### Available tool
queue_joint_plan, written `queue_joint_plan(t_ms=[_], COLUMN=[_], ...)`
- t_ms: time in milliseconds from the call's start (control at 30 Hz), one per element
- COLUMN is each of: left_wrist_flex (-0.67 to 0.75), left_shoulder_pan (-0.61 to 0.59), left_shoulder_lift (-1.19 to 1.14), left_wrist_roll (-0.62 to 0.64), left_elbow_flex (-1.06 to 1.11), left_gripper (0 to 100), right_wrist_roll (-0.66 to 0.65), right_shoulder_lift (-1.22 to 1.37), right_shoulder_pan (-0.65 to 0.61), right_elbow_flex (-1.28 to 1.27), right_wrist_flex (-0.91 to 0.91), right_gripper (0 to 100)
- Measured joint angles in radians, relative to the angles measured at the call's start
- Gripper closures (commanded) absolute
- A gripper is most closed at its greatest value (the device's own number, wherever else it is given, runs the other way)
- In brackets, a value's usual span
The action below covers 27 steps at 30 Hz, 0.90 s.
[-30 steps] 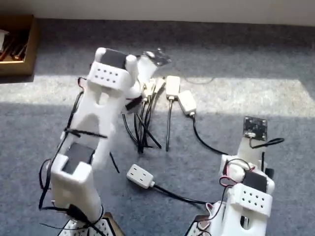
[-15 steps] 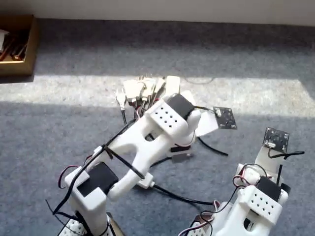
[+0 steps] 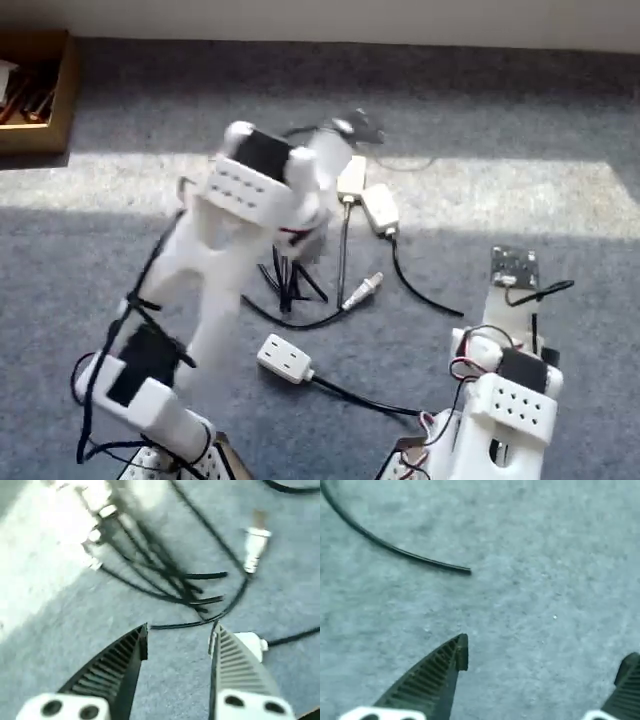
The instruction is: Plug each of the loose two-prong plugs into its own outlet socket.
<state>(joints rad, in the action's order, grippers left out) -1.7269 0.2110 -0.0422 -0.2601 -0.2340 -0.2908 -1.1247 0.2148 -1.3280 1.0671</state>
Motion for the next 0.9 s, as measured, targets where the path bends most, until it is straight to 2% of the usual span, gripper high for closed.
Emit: queue_joint_plan(t_ms=[133, 267, 433, 567, 633, 733, 900], left_wrist_flex=[0.009, 0.167, 0.522, 0.778, 0.821, 0.844, 0.853], left_shoulder_pan=[-0.319, -0.48, -0.528, -0.535, -0.551, -0.552, -0.554], left_shoulder_lift=[0.086, 0.149, 0.203, 0.207, 0.207, 0.209, 0.209], left_wrist_roll=[0.052, 0.072, 0.196, 0.25, 0.258, 0.262, 0.261], left_elbow_flex=[0.132, 0.37, 0.715, 0.899, 0.916, 0.925, 0.934], left_gripper=[80, 80, 80, 80, 80, 80, 80], right_wrist_roll=[0.137, 0.249, 0.315, 0.325, 0.354, 0.473, 0.611], right_shoulder_lift=[0.0, 0.0, 0.003, 0.103, 0.204, 0.405, 0.732], right_shoulder_pan=[-0.215, -0.427, -0.649, -0.713, -0.72, -0.726, -0.726], right_elbow_flex=[0.107, 0.175, 0.189, 0.196, 0.203, 0.258, 0.396], right_wrist_flex=[0.044, 0.034, 0.009, -0.075, -0.152, -0.245, -0.278], right_gripper=[56.2, 56.2, 56.2, 56.2, 56.3, 56.3, 56.3])
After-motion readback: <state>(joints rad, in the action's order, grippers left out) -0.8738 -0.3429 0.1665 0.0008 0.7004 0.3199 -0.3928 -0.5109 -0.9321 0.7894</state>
